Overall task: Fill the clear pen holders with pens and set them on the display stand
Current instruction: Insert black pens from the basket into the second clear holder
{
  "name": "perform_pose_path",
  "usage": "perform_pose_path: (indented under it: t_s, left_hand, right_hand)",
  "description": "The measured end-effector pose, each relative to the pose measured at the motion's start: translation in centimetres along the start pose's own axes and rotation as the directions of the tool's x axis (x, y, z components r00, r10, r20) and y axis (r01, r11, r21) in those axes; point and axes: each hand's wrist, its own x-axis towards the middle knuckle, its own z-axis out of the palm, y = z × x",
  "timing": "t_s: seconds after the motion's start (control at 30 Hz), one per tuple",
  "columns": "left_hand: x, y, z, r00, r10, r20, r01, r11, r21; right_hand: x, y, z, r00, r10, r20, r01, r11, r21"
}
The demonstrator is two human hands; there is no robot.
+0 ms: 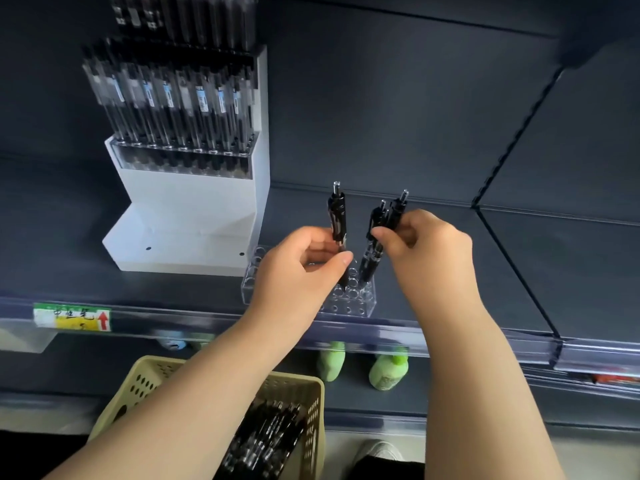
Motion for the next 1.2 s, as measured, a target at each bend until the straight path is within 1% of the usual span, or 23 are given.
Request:
perform_pose_path:
  t_s: [0.27, 0.5, 0.7, 0.9, 1.07, 1.2]
  left_hand:
    - [-0.3, -0.3, 0.3, 1.0, -0.005, -0.001, 0.005, 1.0, -0.005]
    - [-0.6, -0.1, 0.2, 1.0, -0.002, 0.02, 0.002, 1.0, 0.005]
    - [-0.4, -0.1, 0.3, 1.0, 0.016, 0.023, -0.017, 1.0, 0.026]
    - [0.4, 0.4, 1.7, 0.997, 0.058, 0.059, -0.06, 0.998, 0.036]
    - [1.0, 0.1, 3.3, 0.994, 0.063, 0.09, -0.069, 0.996, 0.063]
    - [1.2, -0.4, 3.7, 0.993, 0.068, 0.092, -0.077, 0.992, 0.101]
  right_hand:
    - [-0.4, -0.1, 0.2, 0.999, -0.025, -0.047, 0.023, 0.999, -0.035]
    - [-0.3, 0.7, 1.1, 0.997, 0.067, 0.046, -0.062, 0.992, -0.11]
    - [-0.4, 0.5, 1.1, 0.994, 0.093, 0.055, -0.086, 0.99, -0.107]
    - [-0.4, 0.3, 0.5, 0.986, 0.122, 0.112, -0.113, 0.99, -0.089]
    - [-0.4, 0.7, -0.6, 0.978, 0.146, 0.147, -0.129, 0.984, -0.119]
    - [-0.4, 1.1, -1.3, 0.976, 0.161, 0.145, -0.141, 0.98, -0.137]
